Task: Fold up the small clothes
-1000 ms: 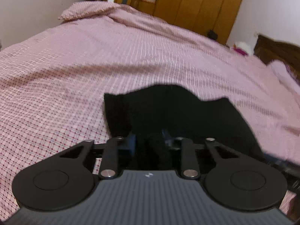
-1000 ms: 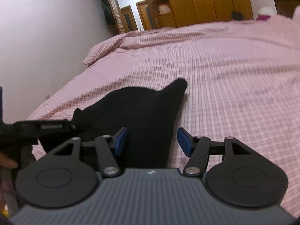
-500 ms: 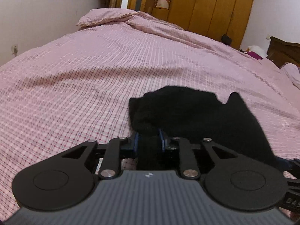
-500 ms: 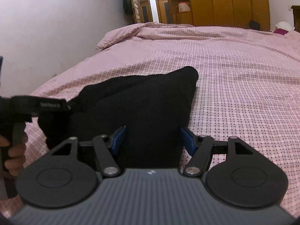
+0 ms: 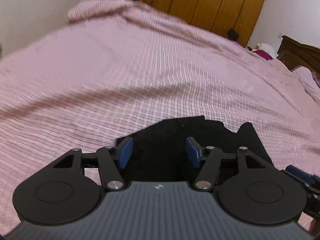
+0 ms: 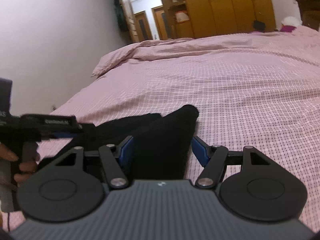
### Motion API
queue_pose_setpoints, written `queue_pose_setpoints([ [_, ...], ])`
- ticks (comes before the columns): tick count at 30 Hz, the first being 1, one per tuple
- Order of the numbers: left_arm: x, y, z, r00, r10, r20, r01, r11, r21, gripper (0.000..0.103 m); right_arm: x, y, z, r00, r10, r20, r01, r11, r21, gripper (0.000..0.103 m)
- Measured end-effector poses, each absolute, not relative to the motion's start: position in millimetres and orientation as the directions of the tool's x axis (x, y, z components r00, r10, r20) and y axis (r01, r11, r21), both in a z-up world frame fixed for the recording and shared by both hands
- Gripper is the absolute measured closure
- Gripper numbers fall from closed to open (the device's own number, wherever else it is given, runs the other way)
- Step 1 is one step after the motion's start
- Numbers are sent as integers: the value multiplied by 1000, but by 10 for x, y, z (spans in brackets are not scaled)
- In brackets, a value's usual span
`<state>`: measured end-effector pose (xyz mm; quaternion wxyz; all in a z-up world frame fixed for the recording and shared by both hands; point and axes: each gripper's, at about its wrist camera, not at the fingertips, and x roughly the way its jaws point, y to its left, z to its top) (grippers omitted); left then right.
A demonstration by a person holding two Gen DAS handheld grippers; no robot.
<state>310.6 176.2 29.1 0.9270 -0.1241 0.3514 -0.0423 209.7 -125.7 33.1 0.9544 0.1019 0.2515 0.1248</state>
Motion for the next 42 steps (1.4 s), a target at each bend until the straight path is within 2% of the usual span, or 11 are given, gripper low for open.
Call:
queue_pose_setpoints([
  [4, 3370, 1685, 110, 711, -219, -669, -13, 946, -324, 39, 2344, -1331, 243, 824, 297, -482, -158, 938, 308, 36],
  [6, 3405, 1662, 43, 713, -230, -663, -25, 936, -352, 57, 2486, -1351, 168, 809, 305, -502, -151, 934, 324, 36],
  [7, 3393, 1639, 35, 728, -209, -653, -39, 938, -343, 78, 2553, -1361, 123, 802, 310, -511, -149, 932, 331, 36],
  [8, 3343, 1630, 38, 754, -183, -631, -56, 939, -339, 83, 2605, -1365, 84, 797, 318, -513, -150, 928, 341, 36],
  [11, 3105, 1572, 75, 840, -2, -542, -169, 949, -265, 85, 2628, -1370, 36, 823, 333, -461, -162, 914, 372, 36],
  [13, 3100, 1513, -12, 829, 67, -555, -217, 954, -207, 85, 2541, -1319, 43, 866, 311, -392, -190, 929, 318, 36],
  [16, 3173, 1507, -165, 802, 70, -593, -235, 950, -205, 84, 2613, -1199, -72, 848, 245, -471, -163, 964, 209, 37],
  [19, 3202, 1477, -162, 800, 69, -596, -225, 955, -191, 83, 2732, -1275, -264, 812, 280, -511, -139, 945, 296, 37],
  [24, 3175, 1501, -118, 787, 71, -613, -224, 959, -175, 74, 2732, -1301, -217, 809, 285, -514, -134, 941, 311, 37],
  [35, 2780, 1661, 198, 748, 22, -663, -197, 962, -189, 35, 2328, -1480, 82, 820, 311, -480, -137, 922, 363, 37],
  [42, 2516, 1724, 268, 718, -4, -696, -172, 968, -183, 25, 2122, -1491, 139, 817, 319, -481, -123, 910, 396, 30],
])
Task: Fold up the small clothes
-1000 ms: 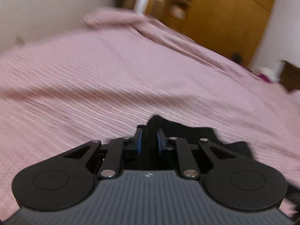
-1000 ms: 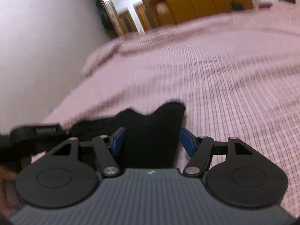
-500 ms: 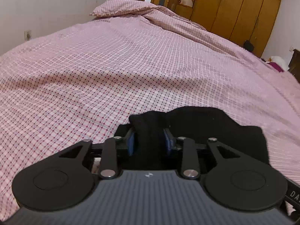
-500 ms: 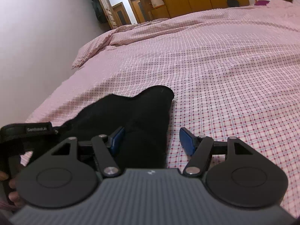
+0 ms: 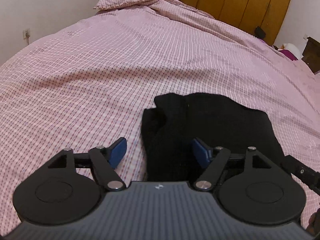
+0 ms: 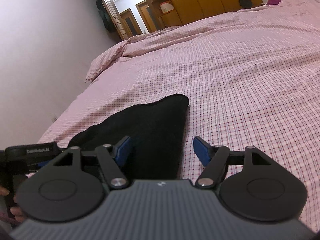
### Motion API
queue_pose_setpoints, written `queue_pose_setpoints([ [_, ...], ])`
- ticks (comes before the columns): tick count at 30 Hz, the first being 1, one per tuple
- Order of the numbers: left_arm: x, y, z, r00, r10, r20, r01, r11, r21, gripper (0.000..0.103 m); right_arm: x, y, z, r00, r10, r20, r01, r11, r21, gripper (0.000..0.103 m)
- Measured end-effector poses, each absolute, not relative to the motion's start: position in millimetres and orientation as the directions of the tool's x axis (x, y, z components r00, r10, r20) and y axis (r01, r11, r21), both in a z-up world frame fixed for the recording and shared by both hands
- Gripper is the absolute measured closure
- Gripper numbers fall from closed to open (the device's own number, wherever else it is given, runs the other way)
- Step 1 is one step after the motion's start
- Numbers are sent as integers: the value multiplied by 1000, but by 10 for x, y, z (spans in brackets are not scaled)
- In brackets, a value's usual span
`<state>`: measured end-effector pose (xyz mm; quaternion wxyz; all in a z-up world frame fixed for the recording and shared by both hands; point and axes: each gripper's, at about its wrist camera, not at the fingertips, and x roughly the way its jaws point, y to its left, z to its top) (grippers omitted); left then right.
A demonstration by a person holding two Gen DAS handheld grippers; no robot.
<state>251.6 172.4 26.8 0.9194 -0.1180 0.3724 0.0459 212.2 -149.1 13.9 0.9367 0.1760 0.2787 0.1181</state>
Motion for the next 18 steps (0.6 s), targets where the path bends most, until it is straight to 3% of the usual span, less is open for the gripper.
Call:
queue_pose_setpoints([
  [18, 2323, 1779, 60, 675, -172, -717, -94, 944, -315, 17, 2208, -1441, -121, 701, 456, -549, -155, 849, 506, 24],
])
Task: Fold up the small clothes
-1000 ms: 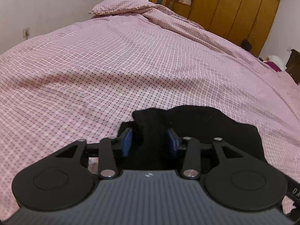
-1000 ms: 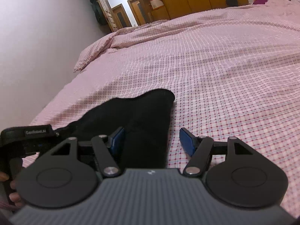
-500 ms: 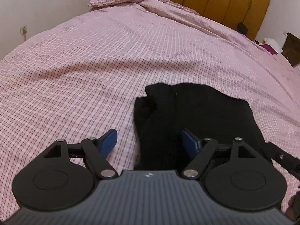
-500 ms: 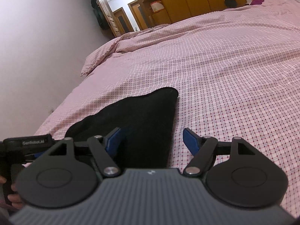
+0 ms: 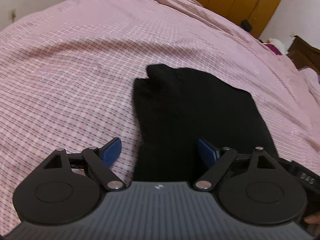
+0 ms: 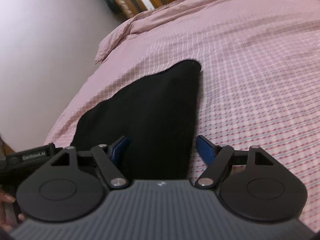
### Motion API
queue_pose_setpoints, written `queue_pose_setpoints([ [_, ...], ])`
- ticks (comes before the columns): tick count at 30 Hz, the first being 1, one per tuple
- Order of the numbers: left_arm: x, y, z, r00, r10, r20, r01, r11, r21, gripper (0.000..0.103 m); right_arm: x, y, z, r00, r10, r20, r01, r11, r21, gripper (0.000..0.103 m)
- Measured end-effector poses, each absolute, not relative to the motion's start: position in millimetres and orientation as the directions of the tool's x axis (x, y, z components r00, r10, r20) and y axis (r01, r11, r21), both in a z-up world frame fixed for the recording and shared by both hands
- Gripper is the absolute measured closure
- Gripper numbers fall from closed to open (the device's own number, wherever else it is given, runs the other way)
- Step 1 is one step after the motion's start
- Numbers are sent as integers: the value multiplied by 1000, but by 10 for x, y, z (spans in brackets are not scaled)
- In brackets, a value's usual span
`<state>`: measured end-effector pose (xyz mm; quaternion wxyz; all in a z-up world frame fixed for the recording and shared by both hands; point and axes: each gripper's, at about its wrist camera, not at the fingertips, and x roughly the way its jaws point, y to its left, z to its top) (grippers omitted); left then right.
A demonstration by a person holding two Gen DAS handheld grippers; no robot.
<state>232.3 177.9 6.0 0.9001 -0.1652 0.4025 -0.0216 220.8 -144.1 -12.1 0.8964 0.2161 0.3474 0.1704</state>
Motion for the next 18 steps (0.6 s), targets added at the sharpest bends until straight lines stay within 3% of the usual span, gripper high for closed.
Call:
queue_pose_setpoints([
  [18, 2362, 1764, -108, 674, -262, -691, -14, 931, -366, 14, 2358, -1395, -235, 655, 551, -518, -236, 800, 552, 16],
])
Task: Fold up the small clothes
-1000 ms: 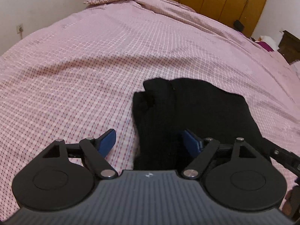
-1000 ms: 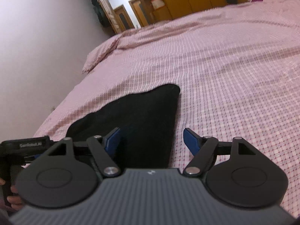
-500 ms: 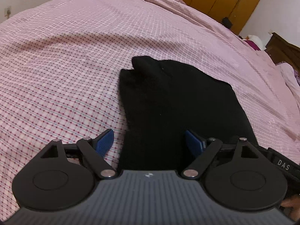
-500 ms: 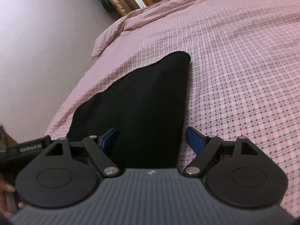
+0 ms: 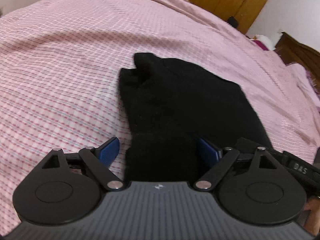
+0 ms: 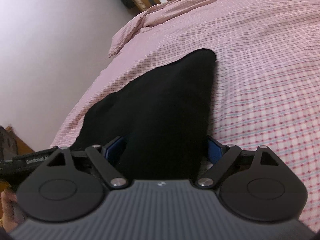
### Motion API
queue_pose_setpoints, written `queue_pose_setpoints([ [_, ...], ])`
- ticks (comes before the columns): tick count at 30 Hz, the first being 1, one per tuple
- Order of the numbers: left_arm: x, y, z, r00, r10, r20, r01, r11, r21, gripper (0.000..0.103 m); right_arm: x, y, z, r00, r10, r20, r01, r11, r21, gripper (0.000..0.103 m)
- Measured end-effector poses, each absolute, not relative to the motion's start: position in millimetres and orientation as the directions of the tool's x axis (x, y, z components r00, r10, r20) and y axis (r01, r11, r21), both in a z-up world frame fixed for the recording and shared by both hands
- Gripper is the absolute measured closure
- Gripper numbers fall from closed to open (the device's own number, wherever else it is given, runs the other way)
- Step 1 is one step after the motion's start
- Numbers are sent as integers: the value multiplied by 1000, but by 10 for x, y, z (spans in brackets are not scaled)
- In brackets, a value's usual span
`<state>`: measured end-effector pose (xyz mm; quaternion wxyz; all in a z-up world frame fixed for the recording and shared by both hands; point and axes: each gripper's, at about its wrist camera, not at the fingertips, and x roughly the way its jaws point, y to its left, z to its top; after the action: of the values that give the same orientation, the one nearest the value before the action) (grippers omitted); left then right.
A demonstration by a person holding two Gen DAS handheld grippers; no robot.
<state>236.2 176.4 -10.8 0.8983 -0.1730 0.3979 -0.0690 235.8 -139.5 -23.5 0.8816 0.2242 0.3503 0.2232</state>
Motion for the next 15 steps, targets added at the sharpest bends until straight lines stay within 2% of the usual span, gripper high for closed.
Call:
queue_pose_setpoints([
  [1, 2363, 1751, -123, 673, -284, -682, 3, 924, -382, 17, 2367, -1377, -232, 654, 553, -516, -238, 798, 554, 16],
  [3, 2357, 1723, -142, 679, -295, -672, 13, 921, -390, 22, 2374, -1368, -224, 656, 550, -517, -230, 798, 557, 29],
  [4, 2348, 1714, -144, 683, -298, -667, 19, 920, -392, 29, 2382, -1377, -217, 655, 547, -520, -218, 797, 564, 33],
  [6, 2334, 1740, -142, 684, -324, -653, 22, 905, -425, 39, 2408, -1397, -183, 651, 550, -524, -195, 788, 584, 48],
  [8, 2312, 1786, -136, 685, -346, -642, 17, 888, -460, 50, 2417, -1426, -125, 650, 558, -516, -187, 775, 603, 54],
  [10, 2273, 1849, -125, 685, -369, -628, 6, 866, -501, 54, 2397, -1436, -62, 653, 560, -509, -183, 770, 612, 57],
  [15, 2132, 1826, 9, 698, -392, -599, 8, 841, -540, 58, 2304, -1533, 140, 648, 599, -471, -179, 721, 670, 61],
])
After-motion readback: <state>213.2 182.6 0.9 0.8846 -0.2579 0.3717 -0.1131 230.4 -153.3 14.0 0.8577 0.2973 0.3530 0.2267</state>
